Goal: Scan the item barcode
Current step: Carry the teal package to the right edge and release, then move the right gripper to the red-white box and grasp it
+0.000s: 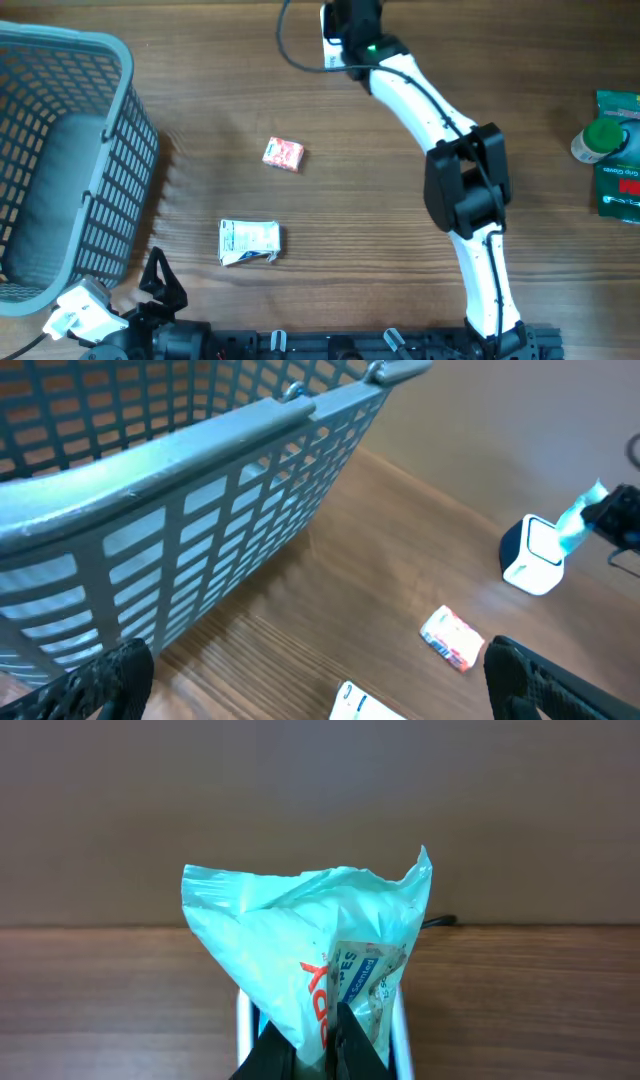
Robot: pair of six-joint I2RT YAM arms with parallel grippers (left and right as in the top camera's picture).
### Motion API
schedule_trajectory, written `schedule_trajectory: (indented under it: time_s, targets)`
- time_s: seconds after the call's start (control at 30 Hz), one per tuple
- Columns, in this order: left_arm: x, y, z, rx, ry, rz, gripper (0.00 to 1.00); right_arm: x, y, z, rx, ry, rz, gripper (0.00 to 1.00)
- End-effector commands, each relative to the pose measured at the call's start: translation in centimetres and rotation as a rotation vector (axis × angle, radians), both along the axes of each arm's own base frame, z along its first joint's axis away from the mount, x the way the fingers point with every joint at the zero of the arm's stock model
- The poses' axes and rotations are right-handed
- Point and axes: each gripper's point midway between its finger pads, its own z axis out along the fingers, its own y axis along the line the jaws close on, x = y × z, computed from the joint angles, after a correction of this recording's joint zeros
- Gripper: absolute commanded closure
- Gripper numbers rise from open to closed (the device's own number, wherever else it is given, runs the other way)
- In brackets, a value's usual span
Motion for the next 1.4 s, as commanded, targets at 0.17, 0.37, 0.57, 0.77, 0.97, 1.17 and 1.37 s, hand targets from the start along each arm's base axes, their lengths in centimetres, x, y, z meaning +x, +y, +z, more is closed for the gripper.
schedule_trajectory:
  time_s: [0.17,0.37,0.57,0.77,0.97,1.17,1.37]
  targets:
    - [0.0,-0.1,0.0,-0.007,-0.005,-0.008,0.00,-4.2,-6.8,6.3,-0.259,0.101,-0.228,0.95]
    - [0.0,-0.1,0.0,-0.007,-0.005,-0.008,0.00,-9.8,-23.8,2.2,-0.252,0.462,-0.581,0.95]
    - [0.0,-0.1,0.0,-0.007,-0.005,-0.008,0.00,-11.2,-42.7,-4.0,-0.025,0.537,-0.822,0.95]
    - [0.0,-0.1,0.0,-0.007,-0.005,-0.008,0.00,-12.0,-47.7,-7.5,0.181,0.573,-0.780,0.57]
    - [0.0,-0.1,0.0,-0.007,-0.005,-0.008,0.00,-10.2,-34.6,3.8,0.387,0.512,-0.392,0.00]
    - [0.0,-0.1,0.0,-0.007,-0.005,-0.008,0.00,-17.6,-8.9,-1.4,0.461,0.958,0.085,0.04]
    - [0.0,-0.1,0.0,-0.006,-0.005,-0.008,0.00,-23.0,2.5,-6.8,0.409,1.060,0.204,0.30]
